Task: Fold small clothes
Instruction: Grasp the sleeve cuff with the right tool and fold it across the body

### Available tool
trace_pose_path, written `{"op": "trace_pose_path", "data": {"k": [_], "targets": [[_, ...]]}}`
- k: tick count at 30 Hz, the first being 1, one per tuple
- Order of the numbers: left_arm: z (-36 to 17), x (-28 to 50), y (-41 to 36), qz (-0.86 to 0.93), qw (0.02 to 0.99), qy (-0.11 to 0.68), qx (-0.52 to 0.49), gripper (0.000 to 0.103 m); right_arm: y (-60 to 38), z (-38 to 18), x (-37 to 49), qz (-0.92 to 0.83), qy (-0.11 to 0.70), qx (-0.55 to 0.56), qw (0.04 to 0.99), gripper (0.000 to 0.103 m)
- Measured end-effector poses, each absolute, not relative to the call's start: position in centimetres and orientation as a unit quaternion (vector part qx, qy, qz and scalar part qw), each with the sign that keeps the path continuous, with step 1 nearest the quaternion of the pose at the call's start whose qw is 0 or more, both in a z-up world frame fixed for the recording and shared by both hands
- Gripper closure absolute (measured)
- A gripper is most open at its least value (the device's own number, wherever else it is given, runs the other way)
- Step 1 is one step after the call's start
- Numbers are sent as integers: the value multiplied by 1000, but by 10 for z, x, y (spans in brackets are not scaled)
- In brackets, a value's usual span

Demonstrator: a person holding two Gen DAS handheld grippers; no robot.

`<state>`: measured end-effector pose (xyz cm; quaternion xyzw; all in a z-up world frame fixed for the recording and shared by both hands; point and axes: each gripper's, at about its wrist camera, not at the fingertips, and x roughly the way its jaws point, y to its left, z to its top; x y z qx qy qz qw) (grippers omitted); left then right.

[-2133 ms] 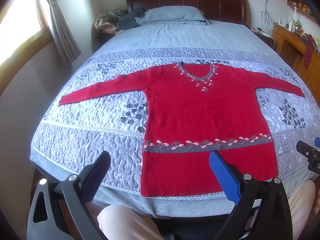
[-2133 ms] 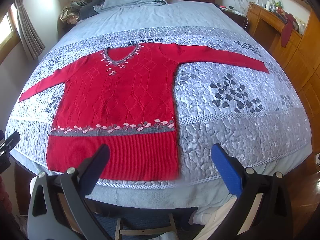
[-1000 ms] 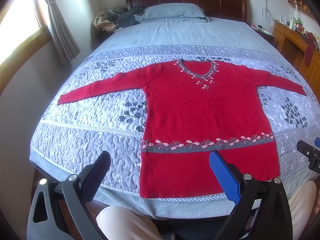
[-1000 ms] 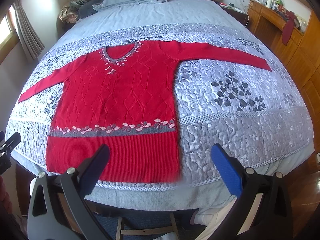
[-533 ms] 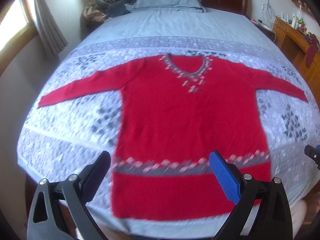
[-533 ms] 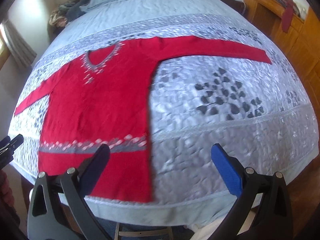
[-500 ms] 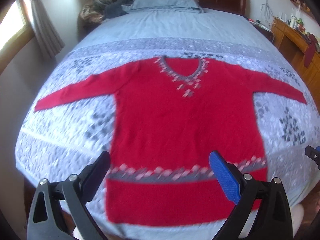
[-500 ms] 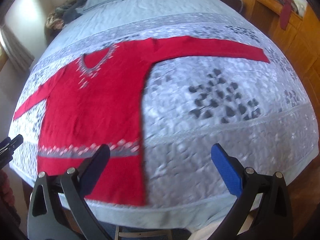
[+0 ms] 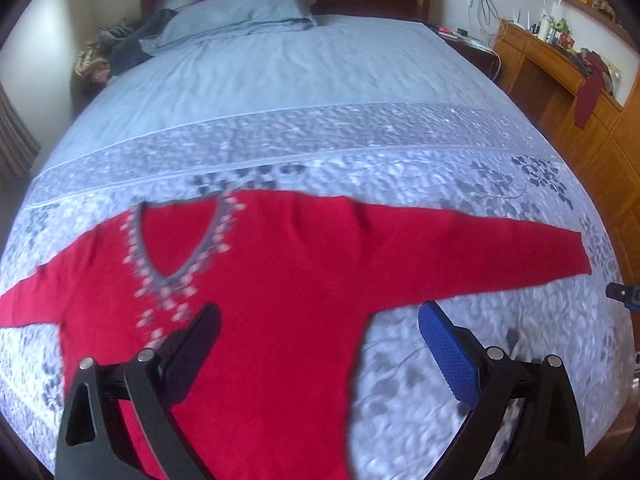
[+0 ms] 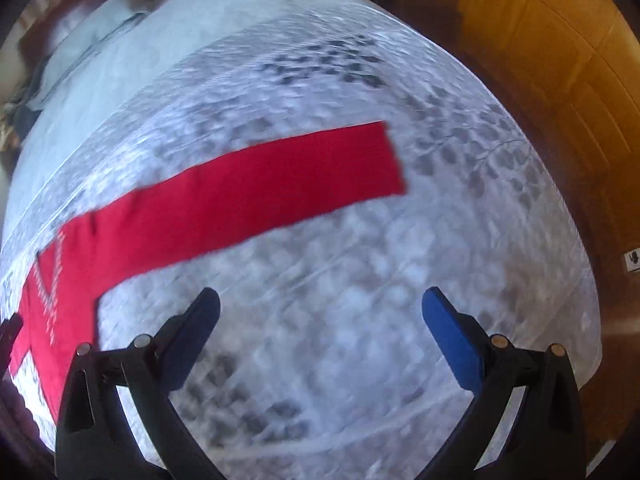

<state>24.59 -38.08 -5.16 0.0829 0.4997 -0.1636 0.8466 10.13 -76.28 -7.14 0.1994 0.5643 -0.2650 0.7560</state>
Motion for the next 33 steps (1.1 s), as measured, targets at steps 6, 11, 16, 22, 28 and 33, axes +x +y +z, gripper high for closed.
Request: {"op": "trace_pose_path", "data": {"k": [6, 11, 16, 22, 28, 33], "targets": [[-81, 261, -431, -175, 832, 518, 95, 4, -837, -113, 119, -267, 565, 240, 743, 29], [-96, 272, -438, -163, 835, 513, 110, 4, -852, -136, 129, -245, 564, 287, 734, 31], [-110, 283, -424, -146, 831, 525, 110, 4, -841, -135, 133, -248, 565, 252, 745, 48], [-112, 284, -383, -128, 833, 528, 104, 4, -824, -113, 130, -211, 516, 287, 779, 98], [-104, 289, -327, -104, 836, 533, 80, 4, -734, -75, 162, -112, 495, 263, 820, 98], [-98, 300, -282, -78, 835, 543, 49, 4, -632, -71, 205, -24, 511, 222, 830, 98]]}}
